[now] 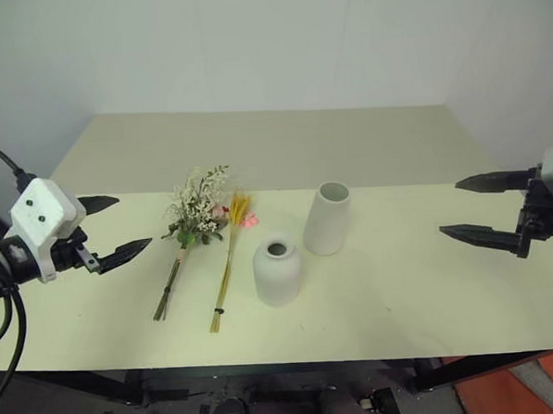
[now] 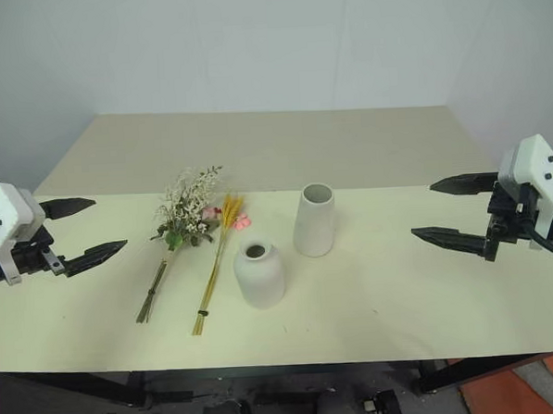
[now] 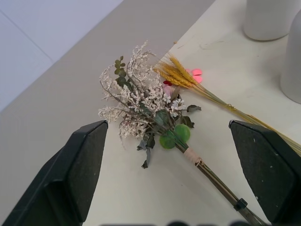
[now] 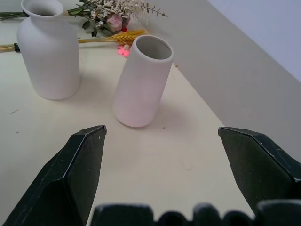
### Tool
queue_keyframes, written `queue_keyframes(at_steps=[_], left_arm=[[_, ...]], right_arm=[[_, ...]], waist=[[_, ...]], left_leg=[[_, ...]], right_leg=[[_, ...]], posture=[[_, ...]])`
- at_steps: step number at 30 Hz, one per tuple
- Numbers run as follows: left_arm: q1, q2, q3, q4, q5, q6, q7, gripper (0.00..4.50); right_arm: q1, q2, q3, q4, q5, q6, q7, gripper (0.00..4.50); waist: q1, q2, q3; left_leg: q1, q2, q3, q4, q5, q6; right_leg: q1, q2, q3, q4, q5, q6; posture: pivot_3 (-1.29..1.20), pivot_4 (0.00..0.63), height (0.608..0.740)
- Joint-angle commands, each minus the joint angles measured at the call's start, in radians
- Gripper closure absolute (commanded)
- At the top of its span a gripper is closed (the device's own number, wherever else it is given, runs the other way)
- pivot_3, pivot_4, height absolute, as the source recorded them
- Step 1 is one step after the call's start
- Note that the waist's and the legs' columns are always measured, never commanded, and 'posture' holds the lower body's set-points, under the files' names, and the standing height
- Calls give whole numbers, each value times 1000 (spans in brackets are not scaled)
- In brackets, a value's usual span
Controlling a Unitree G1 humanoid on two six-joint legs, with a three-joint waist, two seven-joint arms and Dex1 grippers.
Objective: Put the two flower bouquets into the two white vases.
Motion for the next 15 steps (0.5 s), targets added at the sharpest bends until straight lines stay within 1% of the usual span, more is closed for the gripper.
queue_keyframes(at_steps=[1, 8, 11, 13, 15], left_arm=[[-17, 2, 13, -6, -2, -8, 2, 8], [-22, -7, 25, -14, -12, -9, 11, 8], [-16, -3, -10, 0, -2, 82, 58, 8], [-53, -46, -102, 42, 38, 158, 149, 8], [-140, -122, -194, 79, 59, 255, 257, 8]], right_arm=[[-3, -26, -55, -32, 12, 2, -6, 25], [-2, -26, -54, -35, 13, 5, -8, 25], [-7, -24, -46, -40, 15, 5, -12, 25], [-9, -19, -40, -43, 18, 6, -15, 25], [-13, -15, -27, -44, 16, 5, -20, 25]], waist=[[-1, 0, 0], [2, 0, 0], [2, 0, 0], [2, 0, 0], [9, 2, -1]], left_leg=[[0, 0, 0, 0, 0, 0], [0, 0, 0, 0, 0, 0], [0, 0, 0, 0, 0, 0], [0, 0, 0, 0, 0, 0], [2, 0, 0, 0, 0, 0]], right_leg=[[0, 0, 0, 0, 0, 0], [0, 0, 0, 0, 0, 0], [0, 0, 0, 0, 0, 0], [0, 0, 0, 0, 0, 0], [2, 0, 0, 0, 0, 0]], posture=[[0, 150, 740], [0, 150, 740], [0, 150, 740], [0, 150, 740], [0, 150, 740]])
